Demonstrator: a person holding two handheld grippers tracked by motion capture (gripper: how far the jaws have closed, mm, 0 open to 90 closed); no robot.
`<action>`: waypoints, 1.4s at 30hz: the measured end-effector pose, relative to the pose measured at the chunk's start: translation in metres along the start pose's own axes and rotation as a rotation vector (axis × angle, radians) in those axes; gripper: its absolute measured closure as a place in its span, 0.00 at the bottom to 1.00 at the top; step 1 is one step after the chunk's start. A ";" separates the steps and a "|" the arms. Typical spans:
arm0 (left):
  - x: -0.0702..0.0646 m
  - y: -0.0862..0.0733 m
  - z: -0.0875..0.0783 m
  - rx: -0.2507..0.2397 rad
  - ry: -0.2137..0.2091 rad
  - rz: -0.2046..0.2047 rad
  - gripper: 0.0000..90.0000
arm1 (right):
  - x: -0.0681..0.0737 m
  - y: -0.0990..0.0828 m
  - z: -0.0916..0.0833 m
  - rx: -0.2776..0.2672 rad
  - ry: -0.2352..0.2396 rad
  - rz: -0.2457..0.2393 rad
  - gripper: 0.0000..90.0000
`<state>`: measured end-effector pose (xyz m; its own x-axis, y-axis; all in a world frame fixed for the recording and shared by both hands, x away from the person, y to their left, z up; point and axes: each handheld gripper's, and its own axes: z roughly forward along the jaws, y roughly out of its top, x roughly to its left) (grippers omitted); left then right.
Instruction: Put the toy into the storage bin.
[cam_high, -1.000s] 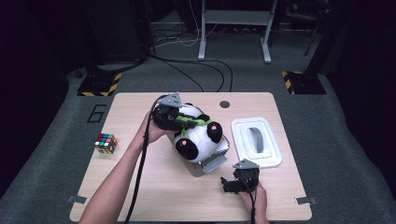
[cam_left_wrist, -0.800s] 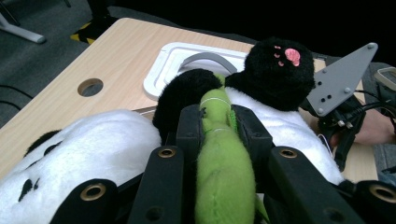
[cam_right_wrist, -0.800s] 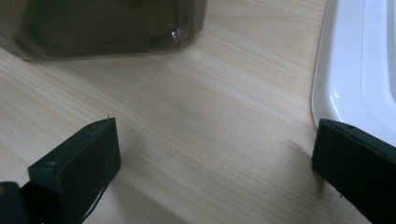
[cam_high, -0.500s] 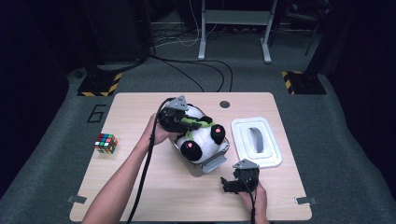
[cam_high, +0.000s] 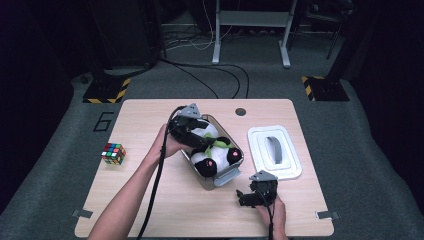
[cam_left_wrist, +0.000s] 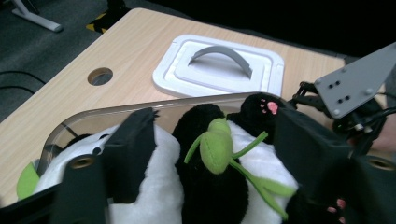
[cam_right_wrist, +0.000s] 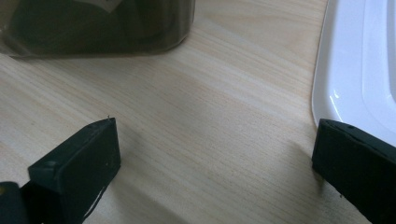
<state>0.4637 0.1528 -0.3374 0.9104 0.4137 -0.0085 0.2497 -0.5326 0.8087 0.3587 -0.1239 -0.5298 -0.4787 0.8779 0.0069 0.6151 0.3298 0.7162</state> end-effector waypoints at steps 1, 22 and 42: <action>0.001 0.000 -0.003 -0.007 0.006 -0.007 0.28 | 0.000 0.000 0.000 0.000 0.002 0.000 0.00; -0.001 -0.035 0.009 0.081 0.152 -0.119 0.04 | 0.000 0.000 0.000 -0.001 -0.001 0.000 0.00; -0.008 -0.044 0.030 0.187 0.156 -0.100 0.04 | 0.000 0.000 0.000 0.001 0.002 -0.004 0.00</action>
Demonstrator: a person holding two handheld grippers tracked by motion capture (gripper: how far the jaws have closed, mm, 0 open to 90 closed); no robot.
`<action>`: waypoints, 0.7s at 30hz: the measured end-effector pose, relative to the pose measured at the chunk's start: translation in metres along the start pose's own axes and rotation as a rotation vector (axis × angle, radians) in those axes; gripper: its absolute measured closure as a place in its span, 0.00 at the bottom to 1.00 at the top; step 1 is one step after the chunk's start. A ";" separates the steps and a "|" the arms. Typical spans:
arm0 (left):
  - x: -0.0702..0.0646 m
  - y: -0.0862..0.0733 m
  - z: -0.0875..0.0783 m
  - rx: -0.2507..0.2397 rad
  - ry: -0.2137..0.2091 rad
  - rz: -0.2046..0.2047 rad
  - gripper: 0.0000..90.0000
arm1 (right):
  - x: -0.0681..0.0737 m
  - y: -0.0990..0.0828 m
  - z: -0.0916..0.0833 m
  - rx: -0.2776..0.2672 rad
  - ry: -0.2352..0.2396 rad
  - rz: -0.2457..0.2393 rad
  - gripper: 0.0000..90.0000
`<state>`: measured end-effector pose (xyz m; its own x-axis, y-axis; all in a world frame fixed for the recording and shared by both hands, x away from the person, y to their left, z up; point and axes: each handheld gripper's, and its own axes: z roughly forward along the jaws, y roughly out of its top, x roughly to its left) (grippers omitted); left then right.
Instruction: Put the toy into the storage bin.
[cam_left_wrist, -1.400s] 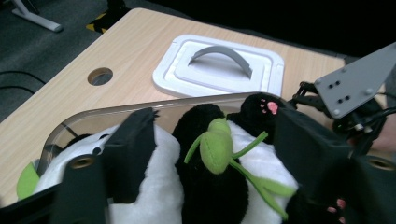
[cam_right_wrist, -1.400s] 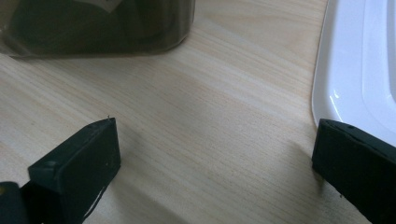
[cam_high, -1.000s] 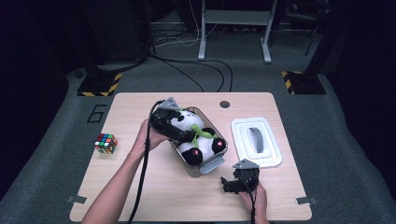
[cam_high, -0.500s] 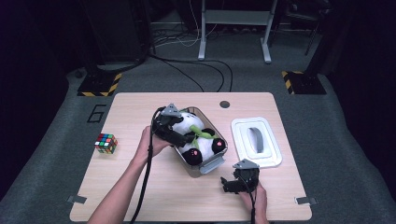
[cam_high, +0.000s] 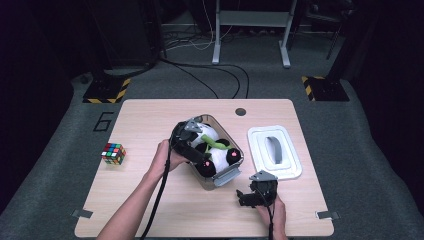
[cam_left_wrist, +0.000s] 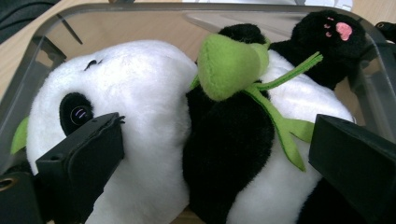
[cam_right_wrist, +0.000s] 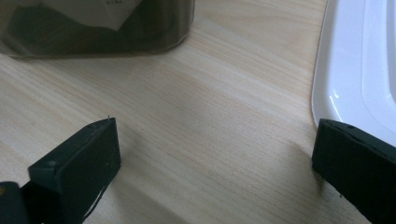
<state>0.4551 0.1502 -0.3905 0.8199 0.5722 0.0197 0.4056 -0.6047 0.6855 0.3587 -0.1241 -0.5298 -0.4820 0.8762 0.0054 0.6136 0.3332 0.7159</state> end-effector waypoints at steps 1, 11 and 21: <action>0.001 0.000 -0.001 -0.010 -0.003 -0.005 0.04 | 0.000 0.000 0.000 0.000 0.000 0.000 0.00; -0.005 0.002 -0.029 -0.090 -0.053 -0.023 0.04 | 0.000 0.000 0.000 0.000 0.000 0.000 0.00; -0.017 -0.006 -0.015 -0.016 -0.037 -0.005 0.04 | 0.000 0.000 0.000 0.000 0.000 0.000 0.00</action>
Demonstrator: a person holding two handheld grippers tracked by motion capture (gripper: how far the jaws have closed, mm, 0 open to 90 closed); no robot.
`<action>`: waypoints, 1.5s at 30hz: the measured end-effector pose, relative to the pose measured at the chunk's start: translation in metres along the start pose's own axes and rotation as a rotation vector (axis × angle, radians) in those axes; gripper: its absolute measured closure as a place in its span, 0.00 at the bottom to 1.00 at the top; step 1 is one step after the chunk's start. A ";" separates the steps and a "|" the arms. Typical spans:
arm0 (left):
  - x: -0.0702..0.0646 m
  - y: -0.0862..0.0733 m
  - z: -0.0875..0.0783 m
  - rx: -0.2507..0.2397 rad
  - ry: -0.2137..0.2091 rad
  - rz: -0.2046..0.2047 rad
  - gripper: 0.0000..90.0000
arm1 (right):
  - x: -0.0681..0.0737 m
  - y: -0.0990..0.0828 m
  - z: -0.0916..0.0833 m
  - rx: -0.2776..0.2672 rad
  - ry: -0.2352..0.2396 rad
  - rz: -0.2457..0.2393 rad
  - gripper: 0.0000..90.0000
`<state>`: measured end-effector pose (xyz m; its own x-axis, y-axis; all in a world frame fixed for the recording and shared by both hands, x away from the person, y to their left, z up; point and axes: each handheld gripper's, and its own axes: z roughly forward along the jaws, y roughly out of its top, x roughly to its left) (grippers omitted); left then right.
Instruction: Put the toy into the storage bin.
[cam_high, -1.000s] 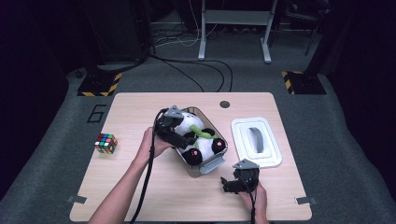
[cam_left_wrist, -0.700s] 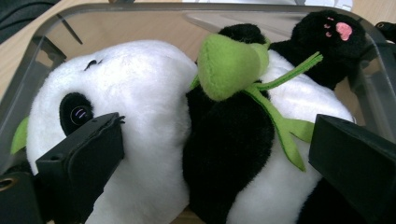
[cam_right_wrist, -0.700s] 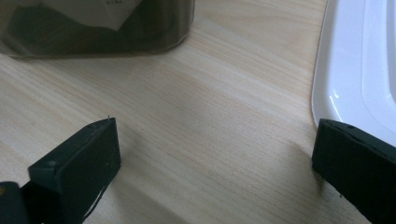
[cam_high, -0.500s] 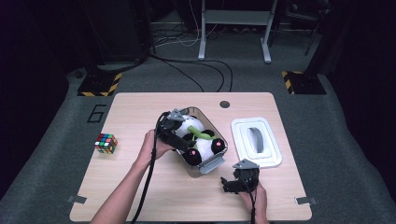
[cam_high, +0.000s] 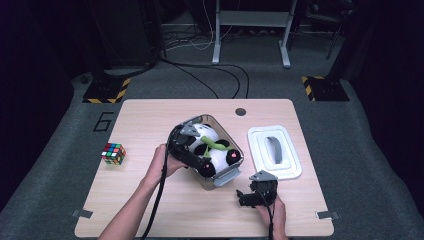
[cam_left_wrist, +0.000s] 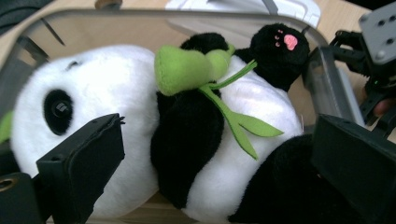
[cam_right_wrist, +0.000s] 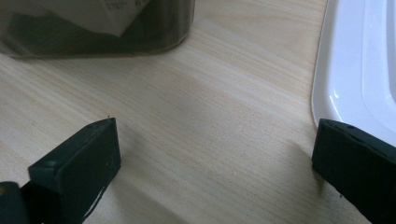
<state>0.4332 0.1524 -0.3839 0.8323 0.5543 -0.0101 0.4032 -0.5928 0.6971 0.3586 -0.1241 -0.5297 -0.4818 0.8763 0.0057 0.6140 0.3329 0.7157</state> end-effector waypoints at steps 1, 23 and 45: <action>0.001 -0.003 0.005 0.015 -0.002 -0.004 0.04 | 0.000 0.000 0.000 0.000 0.000 0.000 0.00; 0.001 -0.001 0.021 0.020 -0.017 -0.045 0.04 | 0.000 0.000 0.000 0.000 0.000 0.000 0.00; 0.031 0.010 0.011 -0.014 0.026 -0.129 0.07 | -0.001 0.000 0.000 -0.002 0.004 -0.011 0.01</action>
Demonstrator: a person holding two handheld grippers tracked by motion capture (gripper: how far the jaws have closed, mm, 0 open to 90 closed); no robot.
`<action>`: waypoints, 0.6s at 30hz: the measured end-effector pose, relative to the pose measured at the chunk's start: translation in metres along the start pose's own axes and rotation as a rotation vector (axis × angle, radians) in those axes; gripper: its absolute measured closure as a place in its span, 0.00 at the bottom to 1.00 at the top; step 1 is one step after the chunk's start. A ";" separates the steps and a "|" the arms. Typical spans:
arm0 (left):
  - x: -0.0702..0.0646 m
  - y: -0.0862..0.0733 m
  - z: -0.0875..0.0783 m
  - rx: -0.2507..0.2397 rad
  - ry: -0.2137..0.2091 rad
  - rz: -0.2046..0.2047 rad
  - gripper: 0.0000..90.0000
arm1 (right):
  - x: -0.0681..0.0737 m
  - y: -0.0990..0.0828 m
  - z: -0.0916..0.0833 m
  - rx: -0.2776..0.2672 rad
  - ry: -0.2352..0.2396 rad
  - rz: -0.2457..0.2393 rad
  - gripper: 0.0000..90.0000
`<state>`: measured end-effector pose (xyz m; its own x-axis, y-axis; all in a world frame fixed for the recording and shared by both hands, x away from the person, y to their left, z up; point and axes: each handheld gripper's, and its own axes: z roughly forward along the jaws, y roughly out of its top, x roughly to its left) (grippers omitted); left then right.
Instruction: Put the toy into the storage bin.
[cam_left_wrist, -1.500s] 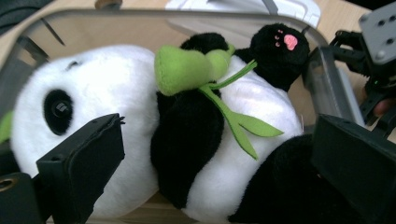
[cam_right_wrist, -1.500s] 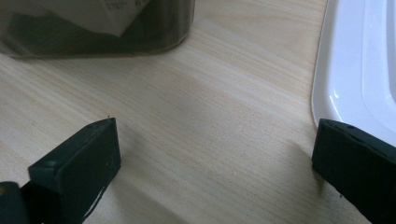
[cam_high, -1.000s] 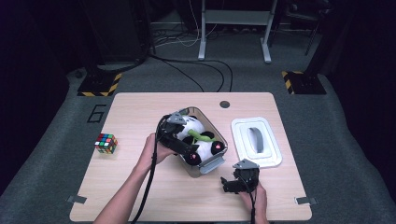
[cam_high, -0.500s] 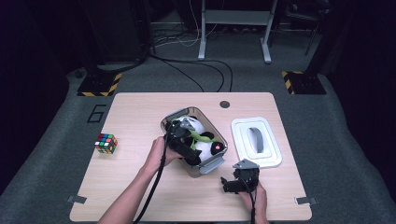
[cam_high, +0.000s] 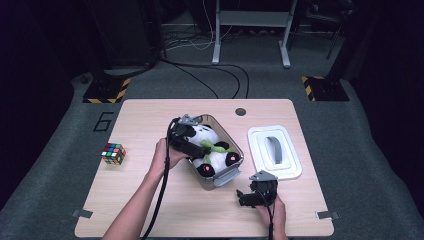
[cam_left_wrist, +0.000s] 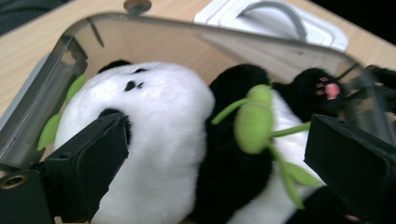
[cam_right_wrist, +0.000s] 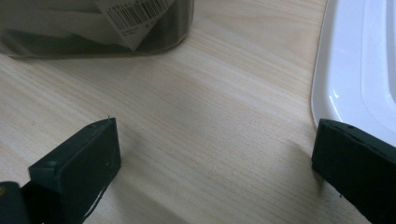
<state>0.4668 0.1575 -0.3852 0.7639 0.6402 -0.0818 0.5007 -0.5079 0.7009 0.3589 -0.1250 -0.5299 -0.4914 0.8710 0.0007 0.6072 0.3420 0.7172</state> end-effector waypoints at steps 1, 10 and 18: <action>0.002 0.000 0.004 0.024 0.002 0.000 0.07 | 0.001 0.000 0.000 0.003 0.000 0.008 0.01; -0.001 -0.002 0.031 0.143 0.036 0.022 0.04 | 0.000 0.000 0.000 0.001 0.000 0.003 0.01; 0.001 -0.004 0.020 0.090 0.017 -0.007 0.04 | 0.000 0.000 0.000 0.000 0.000 0.001 0.01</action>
<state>0.4743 0.1488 -0.4024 0.7537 0.6530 -0.0740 0.5413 -0.5530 0.6335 0.3589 -0.1249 -0.5299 -0.4908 0.8713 0.0008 0.6075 0.3415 0.7171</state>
